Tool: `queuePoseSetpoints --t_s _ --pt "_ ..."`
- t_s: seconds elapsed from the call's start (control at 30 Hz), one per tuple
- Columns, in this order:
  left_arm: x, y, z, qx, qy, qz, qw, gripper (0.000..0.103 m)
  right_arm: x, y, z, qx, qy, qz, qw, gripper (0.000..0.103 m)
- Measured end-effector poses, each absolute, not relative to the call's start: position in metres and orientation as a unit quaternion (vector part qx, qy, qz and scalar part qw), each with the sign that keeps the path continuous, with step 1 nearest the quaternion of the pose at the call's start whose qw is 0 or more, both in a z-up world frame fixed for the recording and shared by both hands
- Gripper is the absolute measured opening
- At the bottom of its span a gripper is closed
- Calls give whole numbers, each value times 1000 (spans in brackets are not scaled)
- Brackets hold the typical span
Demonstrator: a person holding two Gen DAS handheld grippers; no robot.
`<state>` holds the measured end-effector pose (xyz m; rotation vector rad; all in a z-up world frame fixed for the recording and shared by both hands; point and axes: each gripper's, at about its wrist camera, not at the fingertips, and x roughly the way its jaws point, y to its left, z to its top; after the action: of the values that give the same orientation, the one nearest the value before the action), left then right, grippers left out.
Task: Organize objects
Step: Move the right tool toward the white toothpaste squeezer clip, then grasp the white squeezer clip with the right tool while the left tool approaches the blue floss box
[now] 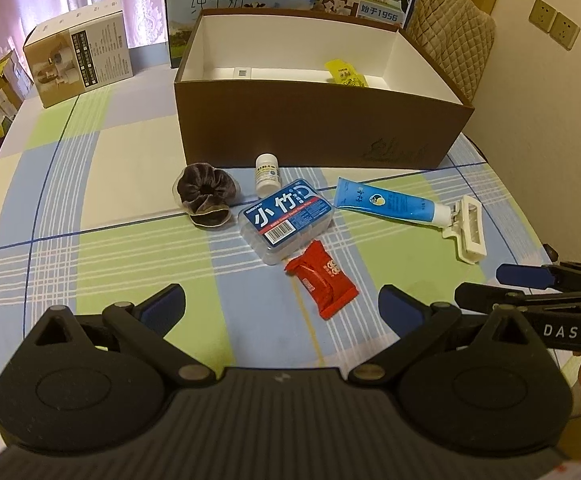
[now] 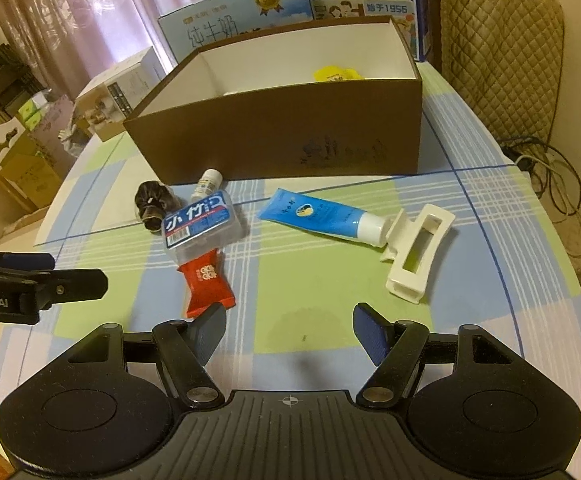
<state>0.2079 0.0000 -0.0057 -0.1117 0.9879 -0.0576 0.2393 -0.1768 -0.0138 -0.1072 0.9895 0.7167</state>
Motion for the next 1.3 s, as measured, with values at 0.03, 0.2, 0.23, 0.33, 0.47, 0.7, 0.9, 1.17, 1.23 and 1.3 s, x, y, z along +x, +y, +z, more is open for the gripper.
queuePoseSetpoints --t_s 0.03,0.2,0.23,0.33,0.47,0.7,0.9,1.17,1.23,1.3 --pt "208 0 -6 -54 474 -28 878 101 240 -178 -15 -51 464 333 819 67" --pt "209 0 -8 -55 475 -36 877 101 249 -182 -20 -63 453 308 834 67" --pt "209 -1 -8 -55 475 -37 877 101 252 -183 -22 -64 452 302 837 67" --pt "210 0 -9 -56 476 -37 877 100 264 -187 -26 -65 446 278 848 67" --pt "213 0 -11 -55 477 -35 876 98 283 -191 -28 -59 440 253 860 67" --pt "221 3 -16 -41 474 -26 879 95 319 -190 -38 -38 447 227 864 66" --pt "230 8 -22 -34 475 -15 879 94 337 -184 -52 -34 462 213 860 54" --pt "243 8 -32 -18 476 -20 879 93 345 -190 -58 -24 471 220 854 44" --pt "248 4 -35 -7 474 -30 880 92 345 -193 -58 -29 473 225 851 44" --pt "254 0 -38 6 470 -42 882 92 344 -198 -57 -32 477 228 848 44"
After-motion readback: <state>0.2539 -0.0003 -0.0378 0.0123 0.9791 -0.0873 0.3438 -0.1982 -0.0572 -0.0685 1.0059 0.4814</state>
